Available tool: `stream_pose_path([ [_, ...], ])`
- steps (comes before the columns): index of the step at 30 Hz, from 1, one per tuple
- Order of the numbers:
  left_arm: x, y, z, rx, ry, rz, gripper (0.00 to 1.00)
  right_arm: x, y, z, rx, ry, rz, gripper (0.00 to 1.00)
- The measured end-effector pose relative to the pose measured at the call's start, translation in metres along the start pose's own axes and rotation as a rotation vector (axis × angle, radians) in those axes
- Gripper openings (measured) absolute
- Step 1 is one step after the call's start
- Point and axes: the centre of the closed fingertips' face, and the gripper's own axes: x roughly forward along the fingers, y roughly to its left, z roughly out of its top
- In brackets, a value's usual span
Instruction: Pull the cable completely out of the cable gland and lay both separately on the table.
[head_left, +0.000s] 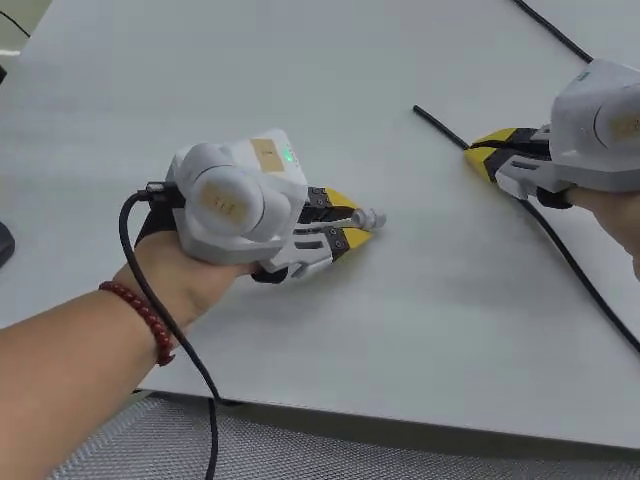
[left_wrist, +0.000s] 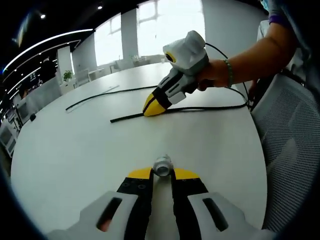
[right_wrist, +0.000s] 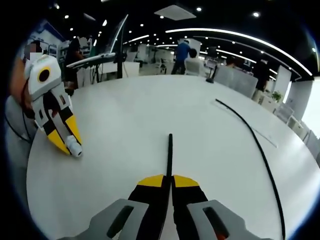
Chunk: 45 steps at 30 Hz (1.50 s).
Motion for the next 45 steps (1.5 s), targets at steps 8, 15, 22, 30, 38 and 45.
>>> stream_pose_path([
  [8, 0.0017, -0.0005, -0.0036, -0.023, 0.015, 0.001, 0.16, 0.0004, -0.0008, 0.0, 0.018, -0.002, -0.009, 0.01],
  [15, 0.0024, -0.0021, -0.0036, -0.044, 0.008, -0.002, 0.16, 0.0005, -0.0023, 0.0, 0.019, -0.004, -0.017, 0.03],
  [22, 0.0013, -0.003, -0.0043, -0.052, -0.001, 0.001, 0.17, 0.0005, -0.0041, -0.0008, 0.047, -0.006, -0.021, 0.04],
  [30, 0.0001, -0.0038, -0.0048, -0.07, -0.013, -0.001, 0.19, -0.0006, -0.0068, -0.0028, 0.096, -0.012, -0.023, 0.08],
  [38, -0.001, -0.0026, -0.0057, -0.075, -0.008, 0.005, 0.24, -0.0005, -0.0068, -0.0026, 0.113, -0.017, -0.024, 0.12],
  [45, -0.0022, 0.0005, -0.0075, -0.091, -0.007, 0.011, 0.27, -0.0025, -0.0062, -0.0018, 0.12, -0.024, -0.026, 0.16],
])
